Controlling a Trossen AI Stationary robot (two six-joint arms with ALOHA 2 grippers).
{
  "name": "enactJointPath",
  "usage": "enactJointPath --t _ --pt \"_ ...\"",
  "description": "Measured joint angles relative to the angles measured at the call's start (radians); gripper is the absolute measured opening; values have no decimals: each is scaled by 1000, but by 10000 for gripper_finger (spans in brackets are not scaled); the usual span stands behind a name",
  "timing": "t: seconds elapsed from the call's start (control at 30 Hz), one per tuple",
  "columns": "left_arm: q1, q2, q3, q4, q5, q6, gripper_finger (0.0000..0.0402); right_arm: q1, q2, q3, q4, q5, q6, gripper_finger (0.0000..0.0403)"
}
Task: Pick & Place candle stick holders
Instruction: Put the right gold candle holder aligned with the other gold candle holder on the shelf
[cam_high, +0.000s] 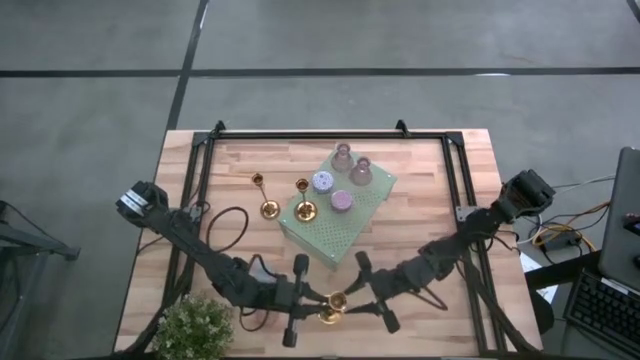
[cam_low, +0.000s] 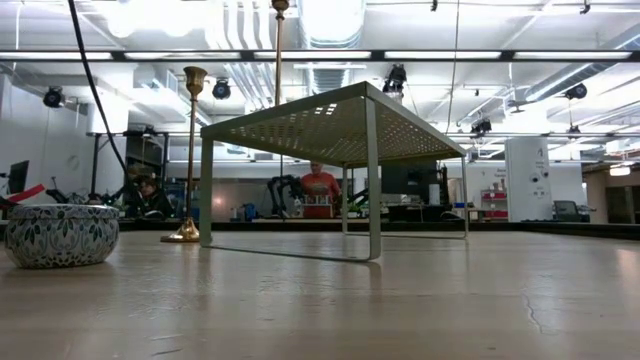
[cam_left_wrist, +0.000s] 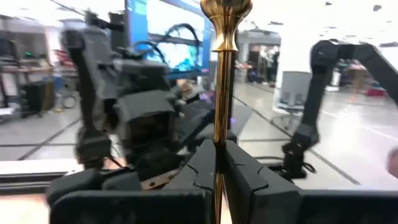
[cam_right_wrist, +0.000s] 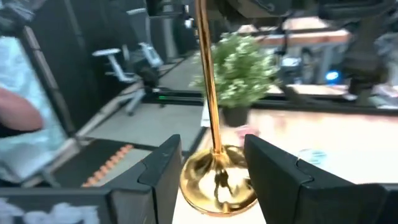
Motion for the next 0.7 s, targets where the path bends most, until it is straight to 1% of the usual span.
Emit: enactJointPath --t 0.1,0.27,0.47,0.7 --pt "0 0 -23 23 -61 14 13 1 4 0 3 55 -31 173" --pt "3 2 -44 75 -69 45 14 0 4 0 4 165 -62 171" --pt "15 4 -55 94 -66 47 14 0 5 8 27 168 -82 176" --pt "49 23 -55 119 -63 51 15 0 5 45 26 168 -132 167"
